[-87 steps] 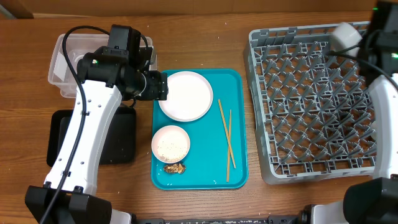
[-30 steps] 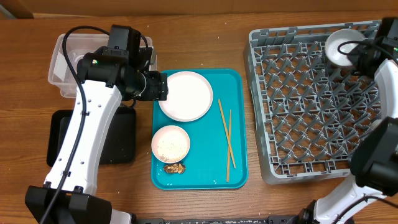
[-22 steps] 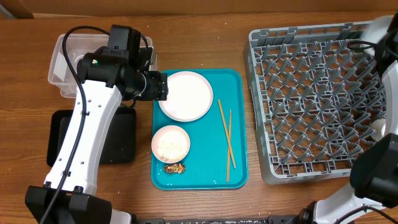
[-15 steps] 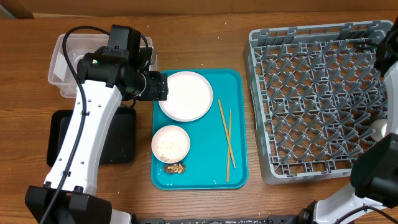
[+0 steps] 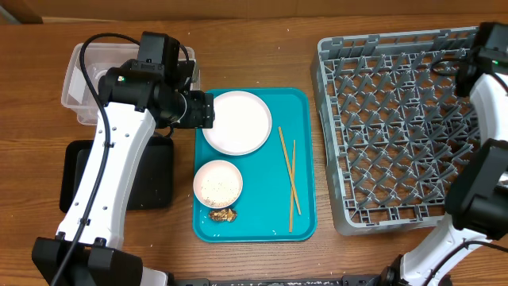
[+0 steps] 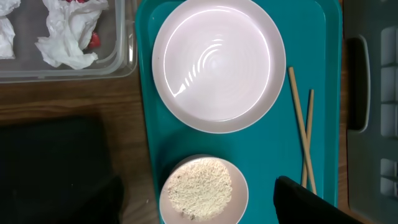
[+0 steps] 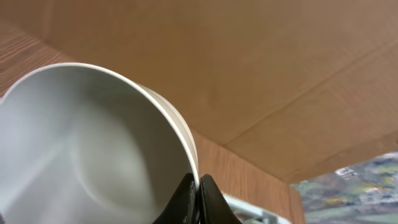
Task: Sort waste into correct bins and load items into the dishwasher
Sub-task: 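Adjust the bowl in the rack with the right gripper, then move the right gripper from the rack to the wooden chopsticks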
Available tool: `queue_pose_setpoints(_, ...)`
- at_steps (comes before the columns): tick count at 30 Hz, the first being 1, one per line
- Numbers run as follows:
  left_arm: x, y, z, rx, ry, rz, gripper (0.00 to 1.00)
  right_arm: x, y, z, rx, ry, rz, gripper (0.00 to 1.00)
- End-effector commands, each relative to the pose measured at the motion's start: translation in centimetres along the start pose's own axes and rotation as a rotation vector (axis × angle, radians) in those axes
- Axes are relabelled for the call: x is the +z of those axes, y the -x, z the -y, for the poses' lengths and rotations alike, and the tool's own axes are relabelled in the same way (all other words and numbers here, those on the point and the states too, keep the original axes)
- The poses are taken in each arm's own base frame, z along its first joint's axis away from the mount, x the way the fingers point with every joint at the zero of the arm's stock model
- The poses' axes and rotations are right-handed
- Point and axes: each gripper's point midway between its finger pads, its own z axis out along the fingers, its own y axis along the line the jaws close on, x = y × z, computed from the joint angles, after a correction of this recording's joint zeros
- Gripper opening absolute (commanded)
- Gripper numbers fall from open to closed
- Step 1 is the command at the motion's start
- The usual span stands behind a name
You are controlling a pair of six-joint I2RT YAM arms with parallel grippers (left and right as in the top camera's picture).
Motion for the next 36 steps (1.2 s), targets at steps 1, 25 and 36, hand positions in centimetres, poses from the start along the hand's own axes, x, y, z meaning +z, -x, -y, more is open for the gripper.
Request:
queue_pose_setpoints(1,0.0,0.3,0.1,-0.005,0.001,0.004,0.79,-1.1,-0.7,-2.0,-0.033,0.047,-0.001,0.04)
queue_pose_setpoints(25,0.0,0.0,0.0,-0.007,0.003,-0.008,0.80,-6.2,-4.6,-4.2,-0.193,0.053,-0.004,0.05)
queue_pose_setpoints(36,0.0,0.0,0.0,-0.007,0.003,-0.009,0.80,-9.2,-9.8,-5.9,-0.368,0.235,-0.191,0.33)
